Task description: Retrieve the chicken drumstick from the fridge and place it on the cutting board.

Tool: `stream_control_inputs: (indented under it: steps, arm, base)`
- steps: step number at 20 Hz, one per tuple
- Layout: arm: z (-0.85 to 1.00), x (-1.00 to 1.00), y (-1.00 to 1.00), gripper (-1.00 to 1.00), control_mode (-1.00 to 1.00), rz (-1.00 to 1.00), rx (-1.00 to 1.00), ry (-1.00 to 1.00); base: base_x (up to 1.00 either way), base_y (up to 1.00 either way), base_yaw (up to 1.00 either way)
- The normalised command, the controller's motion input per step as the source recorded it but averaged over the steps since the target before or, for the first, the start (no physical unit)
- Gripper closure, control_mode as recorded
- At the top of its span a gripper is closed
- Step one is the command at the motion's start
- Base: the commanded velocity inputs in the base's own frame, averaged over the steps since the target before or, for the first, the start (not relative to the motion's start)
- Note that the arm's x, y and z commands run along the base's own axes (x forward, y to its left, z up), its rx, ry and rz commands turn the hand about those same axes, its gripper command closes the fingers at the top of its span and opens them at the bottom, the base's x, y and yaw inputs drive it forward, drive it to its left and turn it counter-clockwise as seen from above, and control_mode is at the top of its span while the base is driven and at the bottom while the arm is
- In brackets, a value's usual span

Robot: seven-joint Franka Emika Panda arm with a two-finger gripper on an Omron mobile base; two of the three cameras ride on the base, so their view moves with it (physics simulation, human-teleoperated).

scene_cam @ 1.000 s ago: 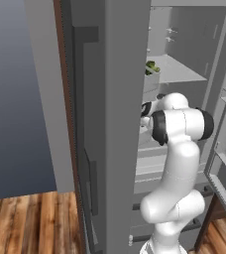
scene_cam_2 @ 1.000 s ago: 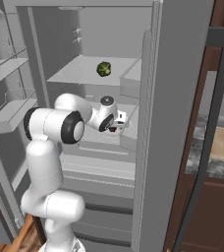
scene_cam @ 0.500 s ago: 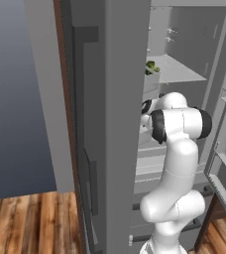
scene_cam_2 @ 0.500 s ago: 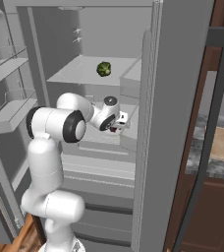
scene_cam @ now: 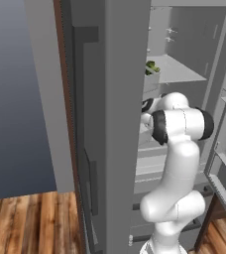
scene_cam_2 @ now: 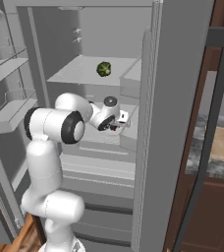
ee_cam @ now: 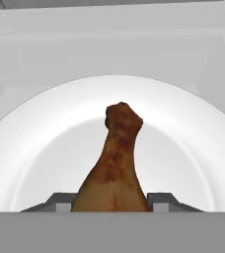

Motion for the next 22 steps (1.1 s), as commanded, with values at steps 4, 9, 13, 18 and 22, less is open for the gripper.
stream_control_inputs:
  steps: [4,9,13,18,22]
  arm:
    - [0.20,-0.58,0.00,1.00,-1.00,-0.10,0.00,-0.13]
    - [0.59,-0.65,0.00,1.00,-1.00,-0.10,0.00,-0.07]
    - [0.92,-0.35,0.00,1.00,-1.00,-0.05,0.00,0.04]
    - [0.45,-0.32,0.05,1.00,-1.00,-0.10,0.00,0.21]
    - [0.73,-0.40,0.00,1.00,-1.00,-0.13,0.12,0.32]
  base:
    - [0.00,0.00,0.00]
    - [0.00,0.00,0.00]
    - [0.00,0.00,0.00]
    - [0.00,0.00,0.00]
    - [0.00,0.00,0.00]
